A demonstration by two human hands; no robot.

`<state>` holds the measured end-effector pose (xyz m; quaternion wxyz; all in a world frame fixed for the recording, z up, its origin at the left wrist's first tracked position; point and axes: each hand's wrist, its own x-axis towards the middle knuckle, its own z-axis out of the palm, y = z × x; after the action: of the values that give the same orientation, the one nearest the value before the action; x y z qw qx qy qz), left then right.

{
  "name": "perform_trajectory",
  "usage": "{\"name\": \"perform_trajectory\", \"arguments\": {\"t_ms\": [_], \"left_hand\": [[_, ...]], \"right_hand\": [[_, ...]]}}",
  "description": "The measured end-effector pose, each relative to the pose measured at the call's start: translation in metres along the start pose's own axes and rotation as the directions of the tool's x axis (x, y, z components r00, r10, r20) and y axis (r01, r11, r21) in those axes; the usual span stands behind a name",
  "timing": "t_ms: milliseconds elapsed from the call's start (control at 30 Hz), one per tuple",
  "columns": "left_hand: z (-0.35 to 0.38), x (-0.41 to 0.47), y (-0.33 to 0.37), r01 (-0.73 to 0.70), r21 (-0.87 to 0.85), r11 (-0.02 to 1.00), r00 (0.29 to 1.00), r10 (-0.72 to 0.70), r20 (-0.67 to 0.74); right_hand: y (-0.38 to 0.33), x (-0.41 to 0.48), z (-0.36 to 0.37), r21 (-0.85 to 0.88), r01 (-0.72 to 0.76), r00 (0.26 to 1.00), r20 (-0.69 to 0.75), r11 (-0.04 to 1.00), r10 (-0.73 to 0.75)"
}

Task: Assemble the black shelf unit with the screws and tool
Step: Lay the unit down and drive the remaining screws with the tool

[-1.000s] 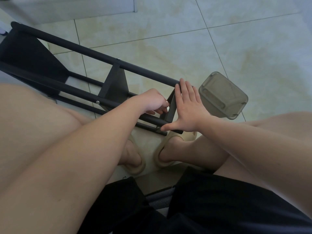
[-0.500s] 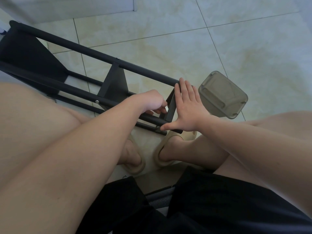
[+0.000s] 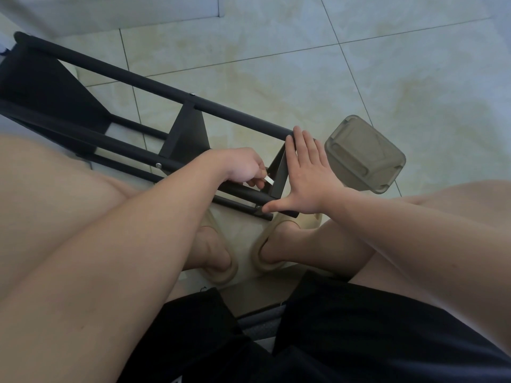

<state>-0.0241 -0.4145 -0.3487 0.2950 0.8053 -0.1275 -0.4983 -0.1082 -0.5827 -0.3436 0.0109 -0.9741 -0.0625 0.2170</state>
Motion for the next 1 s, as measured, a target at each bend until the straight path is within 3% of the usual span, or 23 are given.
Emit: {"name": "perform_trajectory", "arguments": {"t_ms": [433, 700, 1000], "left_hand": [[-0.006, -0.006, 0.001, -0.050, 0.285, 0.957, 0.995, 0.023, 0.096], [-0.006, -0.003, 0.002, -0.064, 0.370, 0.927, 0.992, 0.019, 0.124], [-0.015, -0.006, -0.002, -0.013, 0.170, 0.985, 1.000, 0.017, -0.020]], "right_hand": [[-0.001, -0.001, -0.002, 0.002, -0.006, 1.000, 0.016, 1.000, 0.006], [-0.001, -0.001, -0.002, 0.011, -0.005, 1.000, 0.014, 1.000, 0.005], [-0.001, 0.000, -0.001, 0.018, -0.002, 1.000, 0.005, 1.000, 0.002]]}}
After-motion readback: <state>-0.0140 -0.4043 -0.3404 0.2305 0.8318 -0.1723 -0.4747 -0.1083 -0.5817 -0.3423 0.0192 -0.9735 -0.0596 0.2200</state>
